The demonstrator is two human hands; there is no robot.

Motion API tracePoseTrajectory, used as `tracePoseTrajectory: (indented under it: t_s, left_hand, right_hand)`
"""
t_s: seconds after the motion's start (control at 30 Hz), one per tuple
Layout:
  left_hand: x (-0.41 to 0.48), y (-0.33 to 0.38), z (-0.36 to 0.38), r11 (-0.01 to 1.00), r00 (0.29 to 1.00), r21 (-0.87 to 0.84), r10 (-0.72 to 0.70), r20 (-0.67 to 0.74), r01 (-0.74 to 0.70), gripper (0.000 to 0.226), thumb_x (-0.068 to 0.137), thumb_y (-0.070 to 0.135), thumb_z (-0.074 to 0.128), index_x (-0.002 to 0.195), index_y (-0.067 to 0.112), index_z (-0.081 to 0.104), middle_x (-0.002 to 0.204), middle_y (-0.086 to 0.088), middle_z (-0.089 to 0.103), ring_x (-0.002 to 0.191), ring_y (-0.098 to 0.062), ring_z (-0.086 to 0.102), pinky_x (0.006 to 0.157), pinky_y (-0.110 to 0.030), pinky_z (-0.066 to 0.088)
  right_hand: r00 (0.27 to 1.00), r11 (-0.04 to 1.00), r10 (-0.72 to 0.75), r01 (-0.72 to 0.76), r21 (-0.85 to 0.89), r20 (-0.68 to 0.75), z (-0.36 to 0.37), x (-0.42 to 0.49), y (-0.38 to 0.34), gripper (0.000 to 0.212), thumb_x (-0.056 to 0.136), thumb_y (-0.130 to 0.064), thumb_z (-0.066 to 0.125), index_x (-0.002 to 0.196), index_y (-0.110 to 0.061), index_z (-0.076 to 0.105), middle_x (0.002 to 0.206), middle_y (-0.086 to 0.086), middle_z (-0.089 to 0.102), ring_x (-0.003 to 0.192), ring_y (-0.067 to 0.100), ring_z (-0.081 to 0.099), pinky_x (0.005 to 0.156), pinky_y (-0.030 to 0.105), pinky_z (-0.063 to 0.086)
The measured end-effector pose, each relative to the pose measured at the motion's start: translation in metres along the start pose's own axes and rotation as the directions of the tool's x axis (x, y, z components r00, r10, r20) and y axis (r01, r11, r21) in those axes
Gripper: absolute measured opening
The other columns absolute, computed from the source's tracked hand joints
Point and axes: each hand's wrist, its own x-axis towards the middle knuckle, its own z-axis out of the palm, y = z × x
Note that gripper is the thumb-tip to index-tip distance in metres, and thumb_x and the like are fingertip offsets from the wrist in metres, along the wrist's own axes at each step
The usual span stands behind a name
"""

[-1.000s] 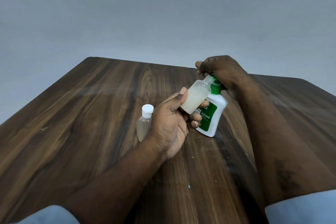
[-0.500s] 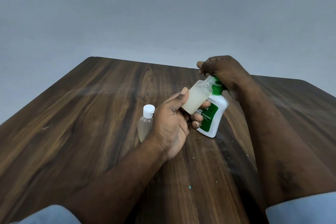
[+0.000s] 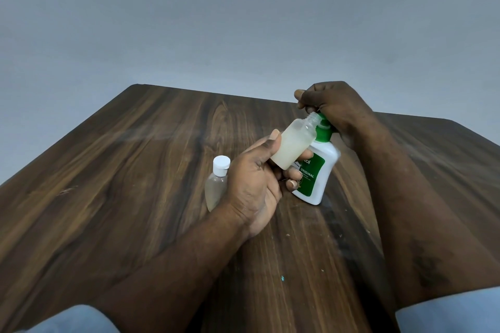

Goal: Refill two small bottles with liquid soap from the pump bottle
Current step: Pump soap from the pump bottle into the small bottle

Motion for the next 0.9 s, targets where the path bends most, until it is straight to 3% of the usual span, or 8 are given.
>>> tracePoseTrajectory:
  t_s: [0.17,0.33,0.47,0.6,0.9]
  left_hand:
    - [-0.0011,-0.0002,0.0015,1.0,1.0,0.002,-0.007,-0.002,0.007,0.049,0.095,0.041,0.053,0.124,0.003,0.066,0.098,-0.02,0.072,0.059,-0.014,0.055,0.054,-0.024,0.045]
    - [-0.0014,0.0,0.0017,1.0,1.0,0.01,-0.001,0.008,0.001,0.047,0.097,0.041,0.052,0.123,0.004,0.066,0.099,-0.02,0.071,0.06,-0.015,0.054,0.054,-0.024,0.044]
    - [-0.0017,0.0007,0.0023,1.0,1.0,0.005,0.003,0.013,-0.003,0.046,0.094,0.041,0.054,0.12,0.006,0.067,0.098,-0.019,0.072,0.06,-0.015,0.053,0.055,-0.024,0.043]
    - [-0.0023,0.0007,0.0023,1.0,1.0,0.003,-0.004,0.007,0.004,0.045,0.093,0.04,0.054,0.118,0.006,0.068,0.096,-0.019,0.072,0.059,-0.015,0.052,0.054,-0.024,0.043]
    - [-0.0006,0.0001,0.0006,1.0,1.0,0.006,0.003,0.009,-0.003,0.045,0.098,0.039,0.051,0.123,0.004,0.066,0.098,-0.02,0.071,0.06,-0.014,0.053,0.054,-0.024,0.044]
  right_hand:
    - [1.0,1.0,-0.002,0.003,-0.004,0.017,0.0006,-0.0007,0.0015,0.029,0.095,-0.027,0.073,0.069,-0.015,0.07,0.055,-0.006,0.055,0.063,0.015,0.053,0.068,0.033,0.04]
    - [0.999,0.999,-0.03,0.03,-0.03,-0.011,-0.0014,-0.0013,-0.0023,0.029,0.097,-0.03,0.073,0.072,-0.015,0.07,0.054,-0.01,0.055,0.048,0.004,0.048,0.061,0.028,0.039]
    - [1.0,1.0,-0.018,0.018,0.003,0.003,-0.0004,-0.0005,-0.0011,0.033,0.096,-0.029,0.073,0.065,-0.019,0.069,0.054,-0.008,0.055,0.065,0.012,0.055,0.068,0.033,0.04]
    - [1.0,1.0,0.004,-0.004,0.003,0.02,0.0014,-0.0041,-0.001,0.03,0.097,-0.031,0.073,0.071,-0.016,0.071,0.056,-0.006,0.055,0.056,0.013,0.045,0.066,0.033,0.037]
    - [0.995,0.997,-0.07,0.068,-0.028,-0.069,-0.002,0.0001,-0.0031,0.029,0.096,-0.033,0.074,0.071,-0.018,0.071,0.057,-0.009,0.056,0.05,0.005,0.048,0.061,0.028,0.041]
